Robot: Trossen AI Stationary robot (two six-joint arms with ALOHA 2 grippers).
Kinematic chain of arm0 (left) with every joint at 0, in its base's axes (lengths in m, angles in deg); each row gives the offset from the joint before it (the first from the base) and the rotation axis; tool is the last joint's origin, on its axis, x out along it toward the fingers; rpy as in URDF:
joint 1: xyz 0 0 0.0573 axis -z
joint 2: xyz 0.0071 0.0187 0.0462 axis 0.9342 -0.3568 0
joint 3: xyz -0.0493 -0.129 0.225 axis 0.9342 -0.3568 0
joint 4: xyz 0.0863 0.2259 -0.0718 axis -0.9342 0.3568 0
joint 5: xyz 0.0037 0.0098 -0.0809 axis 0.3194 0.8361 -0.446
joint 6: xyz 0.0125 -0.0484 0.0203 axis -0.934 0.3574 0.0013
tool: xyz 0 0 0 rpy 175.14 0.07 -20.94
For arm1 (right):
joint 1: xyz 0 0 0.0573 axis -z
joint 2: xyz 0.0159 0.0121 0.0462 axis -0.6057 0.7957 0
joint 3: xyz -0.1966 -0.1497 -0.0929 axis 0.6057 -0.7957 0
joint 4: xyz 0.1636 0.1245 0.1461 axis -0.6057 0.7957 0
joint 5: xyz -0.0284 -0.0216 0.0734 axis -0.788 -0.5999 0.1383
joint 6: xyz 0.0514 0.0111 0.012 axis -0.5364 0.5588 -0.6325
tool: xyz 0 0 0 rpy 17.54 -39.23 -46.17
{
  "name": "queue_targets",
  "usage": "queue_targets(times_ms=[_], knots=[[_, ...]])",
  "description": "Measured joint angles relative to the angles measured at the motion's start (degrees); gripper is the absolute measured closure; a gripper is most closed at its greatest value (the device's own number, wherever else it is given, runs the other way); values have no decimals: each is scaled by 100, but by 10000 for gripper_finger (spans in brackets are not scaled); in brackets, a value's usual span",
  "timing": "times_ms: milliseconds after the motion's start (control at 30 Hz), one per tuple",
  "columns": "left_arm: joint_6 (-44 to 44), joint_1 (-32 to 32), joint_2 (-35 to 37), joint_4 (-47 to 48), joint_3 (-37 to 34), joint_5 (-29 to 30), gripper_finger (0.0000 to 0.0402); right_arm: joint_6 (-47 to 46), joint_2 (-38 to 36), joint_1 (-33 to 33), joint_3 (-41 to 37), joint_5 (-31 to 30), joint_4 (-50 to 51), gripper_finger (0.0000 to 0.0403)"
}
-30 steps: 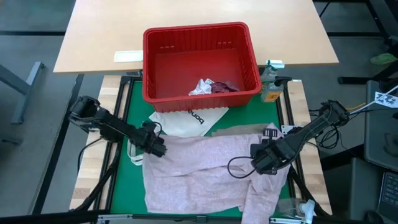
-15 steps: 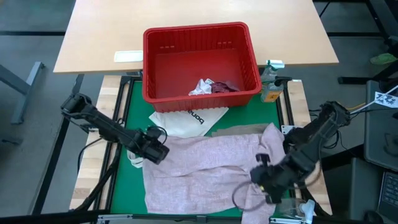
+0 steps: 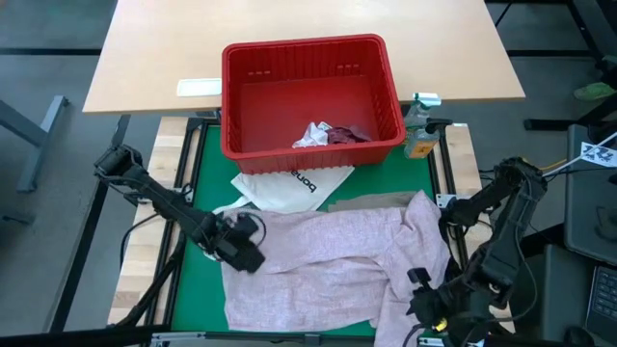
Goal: Fold laundry
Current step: Fold the pink shirt
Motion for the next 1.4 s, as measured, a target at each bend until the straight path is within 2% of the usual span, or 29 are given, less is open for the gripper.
queue_targets(times_ms=[67, 167, 433, 533, 600, 700, 900, 1067, 1200, 1400], knots=[[-93, 194, 0, -484, 0, -382, 303, 1, 0, -49, 0, -70, -14, 265], [-135, 595, 0, -1235, 0, -606, 303, 1, 0, -49, 0, -81, -15, 265], [-135, 1697, -515, -3247, 2, -594, 303, 1, 0, -33, 0, -85, -14, 265], [-126, 1955, -821, -3753, 2, -397, 303, 2, 0, -34, 0, -85, -16, 265], [-3, 2067, -994, -3868, 2, -185, 303, 2, 0, -33, 0, -85, -15, 265], [452, 2144, -1236, -3868, 2, -257, 303, 3, 0, -33, 0, -85, -15, 265], [1050, 2153, -1641, -3869, 2, -986, 303, 3, 0, -33, 0, -85, -13, 265], [1076, 2145, -1815, -3883, 2, -1546, 303, 3, 0, -34, 0, -83, -15, 265], [1042, 2140, -1818, -3865, 2, -1418, 303, 3, 10, -33, -2, -82, -113, 265], [1031, 2103, -1818, -3848, 2, -748, 303, -25, 315, -35, -2, 9, -729, 265]])
